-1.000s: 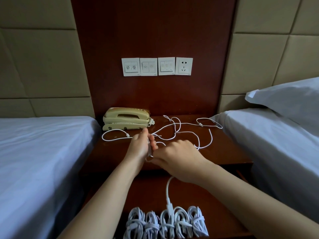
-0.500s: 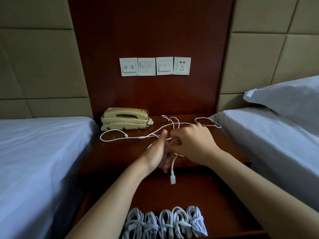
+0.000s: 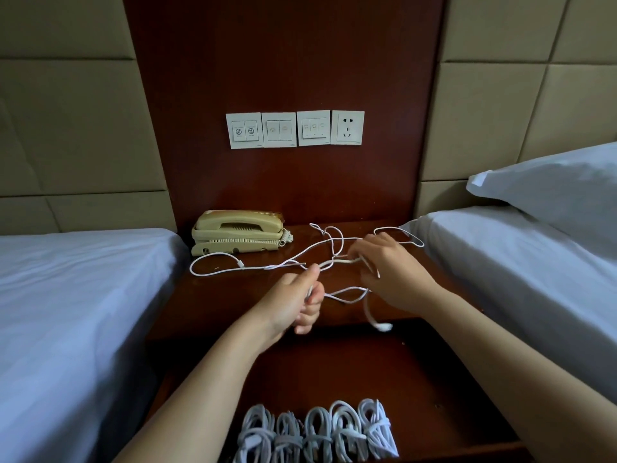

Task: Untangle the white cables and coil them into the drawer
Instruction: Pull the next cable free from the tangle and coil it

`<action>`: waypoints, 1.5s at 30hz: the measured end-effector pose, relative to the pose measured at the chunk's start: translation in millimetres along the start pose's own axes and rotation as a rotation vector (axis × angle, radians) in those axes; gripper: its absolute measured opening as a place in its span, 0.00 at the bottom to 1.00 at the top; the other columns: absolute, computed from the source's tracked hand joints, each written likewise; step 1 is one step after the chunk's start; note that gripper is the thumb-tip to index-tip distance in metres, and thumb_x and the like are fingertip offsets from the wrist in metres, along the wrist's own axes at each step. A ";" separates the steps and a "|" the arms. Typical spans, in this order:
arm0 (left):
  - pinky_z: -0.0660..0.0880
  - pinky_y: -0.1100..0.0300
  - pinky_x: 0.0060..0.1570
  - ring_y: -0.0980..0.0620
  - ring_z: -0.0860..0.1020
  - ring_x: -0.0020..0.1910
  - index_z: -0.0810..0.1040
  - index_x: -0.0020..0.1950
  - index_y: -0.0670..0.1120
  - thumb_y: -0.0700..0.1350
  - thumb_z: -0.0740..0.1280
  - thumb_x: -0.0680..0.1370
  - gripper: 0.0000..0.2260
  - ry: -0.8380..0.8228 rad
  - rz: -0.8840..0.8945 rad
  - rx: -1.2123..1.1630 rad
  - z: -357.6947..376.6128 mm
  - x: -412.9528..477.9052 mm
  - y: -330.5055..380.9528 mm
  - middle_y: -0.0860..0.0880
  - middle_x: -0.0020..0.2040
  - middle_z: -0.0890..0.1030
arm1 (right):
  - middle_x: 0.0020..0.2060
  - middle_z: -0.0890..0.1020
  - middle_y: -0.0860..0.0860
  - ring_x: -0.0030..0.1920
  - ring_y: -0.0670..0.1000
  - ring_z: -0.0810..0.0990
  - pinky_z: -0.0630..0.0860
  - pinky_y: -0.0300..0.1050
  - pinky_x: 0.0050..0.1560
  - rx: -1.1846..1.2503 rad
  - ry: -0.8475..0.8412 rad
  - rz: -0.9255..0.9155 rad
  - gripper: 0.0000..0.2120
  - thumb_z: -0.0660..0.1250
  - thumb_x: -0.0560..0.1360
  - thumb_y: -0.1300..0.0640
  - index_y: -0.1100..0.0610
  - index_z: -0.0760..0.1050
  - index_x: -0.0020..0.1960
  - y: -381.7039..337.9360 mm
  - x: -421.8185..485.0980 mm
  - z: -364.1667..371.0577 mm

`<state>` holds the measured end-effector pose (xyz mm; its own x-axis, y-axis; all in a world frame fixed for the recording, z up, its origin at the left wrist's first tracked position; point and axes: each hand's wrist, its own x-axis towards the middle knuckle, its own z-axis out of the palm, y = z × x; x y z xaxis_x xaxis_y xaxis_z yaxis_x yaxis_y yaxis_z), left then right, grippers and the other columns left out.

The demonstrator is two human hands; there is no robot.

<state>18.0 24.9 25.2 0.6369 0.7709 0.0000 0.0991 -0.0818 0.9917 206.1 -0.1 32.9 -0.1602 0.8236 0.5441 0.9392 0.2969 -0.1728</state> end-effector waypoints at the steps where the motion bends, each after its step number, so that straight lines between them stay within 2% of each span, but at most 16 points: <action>1: 0.57 0.67 0.20 0.58 0.56 0.18 0.59 0.29 0.45 0.51 0.48 0.83 0.23 0.025 0.004 0.010 -2.7 -0.2 -0.5 0.53 0.21 0.57 | 0.45 0.75 0.47 0.46 0.48 0.70 0.69 0.44 0.46 0.020 -0.009 0.024 0.12 0.65 0.71 0.65 0.55 0.77 0.52 3.1 -2.1 -1.0; 4: 0.57 0.67 0.19 0.57 0.56 0.18 0.60 0.29 0.45 0.50 0.48 0.83 0.23 0.091 0.007 0.038 -9.9 0.1 -2.7 0.53 0.21 0.57 | 0.37 0.77 0.41 0.38 0.39 0.75 0.68 0.32 0.38 0.198 -0.089 0.062 0.06 0.64 0.77 0.60 0.50 0.78 0.47 -1.0 -8.0 -9.6; 6: 0.58 0.67 0.19 0.57 0.56 0.17 0.60 0.29 0.45 0.50 0.49 0.83 0.23 0.128 0.000 0.038 -13.0 1.5 -4.6 0.53 0.20 0.58 | 0.29 0.77 0.44 0.30 0.40 0.75 0.68 0.31 0.32 0.289 -0.138 0.081 0.09 0.63 0.78 0.60 0.50 0.76 0.41 -7.1 -9.6 -14.4; 8: 0.58 0.67 0.19 0.58 0.57 0.17 0.60 0.29 0.44 0.50 0.49 0.83 0.23 0.172 -0.007 0.019 -16.4 3.5 -6.5 0.53 0.20 0.58 | 0.25 0.76 0.47 0.24 0.41 0.72 0.66 0.31 0.28 0.402 -0.110 0.146 0.09 0.63 0.78 0.59 0.56 0.78 0.42 -8.0 -9.4 -18.4; 11: 0.58 0.67 0.18 0.58 0.57 0.16 0.61 0.29 0.44 0.51 0.49 0.83 0.23 0.257 -0.001 -0.001 -25.1 6.5 -10.0 0.54 0.19 0.59 | 0.20 0.73 0.46 0.20 0.41 0.69 0.65 0.31 0.27 0.538 -0.098 0.221 0.11 0.61 0.79 0.60 0.63 0.76 0.41 -2.0 -7.1 -23.9; 14: 0.59 0.67 0.18 0.58 0.58 0.16 0.61 0.30 0.44 0.50 0.50 0.83 0.22 0.341 0.033 -0.027 -32.7 8.6 -13.1 0.54 0.20 0.59 | 0.18 0.72 0.44 0.20 0.40 0.68 0.65 0.30 0.27 0.566 -0.120 0.246 0.13 0.60 0.80 0.59 0.61 0.76 0.40 7.2 -5.7 -26.8; 18: 0.59 0.67 0.17 0.58 0.58 0.15 0.61 0.30 0.43 0.49 0.50 0.83 0.22 0.419 0.075 -0.077 -40.5 10.6 -11.3 0.54 0.19 0.59 | 0.19 0.72 0.43 0.22 0.40 0.68 0.65 0.31 0.29 0.463 -0.179 0.267 0.14 0.61 0.79 0.57 0.58 0.78 0.37 18.6 -6.0 -29.2; 22: 0.58 0.69 0.17 0.59 0.58 0.15 0.61 0.31 0.44 0.49 0.50 0.83 0.22 0.471 0.116 -0.138 -52.5 9.0 -4.1 0.55 0.18 0.59 | 0.27 0.76 0.53 0.29 0.46 0.70 0.66 0.38 0.31 0.347 -0.164 0.267 0.14 0.63 0.78 0.54 0.56 0.79 0.36 36.2 -10.7 -35.0; 27: 0.58 0.68 0.17 0.59 0.57 0.15 0.59 0.30 0.45 0.49 0.49 0.83 0.22 0.429 0.108 -0.210 -45.1 6.0 0.5 0.54 0.19 0.58 | 0.26 0.76 0.47 0.27 0.40 0.72 0.69 0.37 0.36 0.110 -0.427 0.190 0.18 0.62 0.78 0.55 0.49 0.72 0.29 30.5 -10.1 -23.3; 29: 0.58 0.68 0.18 0.58 0.57 0.16 0.59 0.30 0.45 0.50 0.49 0.83 0.22 0.386 0.120 -0.210 -40.2 3.7 4.0 0.54 0.20 0.58 | 0.25 0.77 0.46 0.28 0.40 0.74 0.71 0.37 0.38 0.052 -0.554 0.186 0.15 0.60 0.78 0.57 0.52 0.75 0.33 23.1 -9.1 -17.0; 32: 0.58 0.68 0.18 0.58 0.57 0.16 0.60 0.29 0.45 0.50 0.50 0.83 0.22 0.321 0.133 -0.174 -28.1 0.6 7.7 0.54 0.20 0.58 | 0.31 0.80 0.46 0.34 0.41 0.77 0.73 0.41 0.45 0.039 -0.754 0.169 0.08 0.60 0.78 0.59 0.55 0.77 0.44 5.5 -7.5 -12.3; 34: 0.59 0.68 0.18 0.58 0.57 0.16 0.60 0.29 0.44 0.50 0.50 0.83 0.23 0.283 0.139 -0.095 -18.4 0.7 6.9 0.54 0.19 0.58 | 0.36 0.81 0.47 0.37 0.42 0.78 0.75 0.43 0.49 0.072 -0.827 0.149 0.06 0.61 0.77 0.60 0.54 0.76 0.50 -4.6 -6.3 -12.9; 38: 0.59 0.67 0.19 0.58 0.58 0.16 0.62 0.29 0.44 0.49 0.50 0.83 0.23 0.252 0.139 0.038 -7.3 2.7 2.0 0.54 0.19 0.60 | 0.43 0.82 0.49 0.40 0.40 0.78 0.74 0.37 0.47 0.229 -0.885 0.102 0.14 0.63 0.75 0.64 0.54 0.73 0.60 -16.5 -6.1 -16.5; 40: 0.59 0.67 0.19 0.57 0.59 0.16 0.62 0.29 0.44 0.48 0.50 0.83 0.23 0.263 0.144 0.107 -4.6 4.3 -0.7 0.54 0.18 0.60 | 0.48 0.82 0.52 0.45 0.42 0.79 0.74 0.36 0.51 0.403 -0.853 0.096 0.14 0.63 0.76 0.65 0.55 0.73 0.59 -20.8 -6.6 -17.0; 42: 0.59 0.67 0.19 0.57 0.59 0.16 0.63 0.29 0.44 0.48 0.50 0.83 0.23 0.277 0.145 0.155 -1.8 5.1 -2.6 0.54 0.18 0.60 | 0.50 0.82 0.55 0.50 0.47 0.80 0.76 0.42 0.55 0.593 -0.791 0.101 0.11 0.62 0.77 0.67 0.58 0.75 0.57 -26.6 -6.2 -17.1; 45: 0.59 0.66 0.20 0.58 0.59 0.16 0.63 0.28 0.44 0.48 0.50 0.83 0.23 0.302 0.150 0.180 0.6 5.8 -3.6 0.55 0.18 0.60 | 0.45 0.82 0.55 0.48 0.51 0.82 0.78 0.42 0.53 0.935 -0.623 0.210 0.14 0.55 0.77 0.72 0.61 0.75 0.54 -35.8 -6.3 -13.4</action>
<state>21.8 29.3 21.5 0.4033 0.8912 0.2075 0.1720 -0.2966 0.9394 177.6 -22.4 46.7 -0.3946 0.9185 -0.0246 0.4133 0.1535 -0.8976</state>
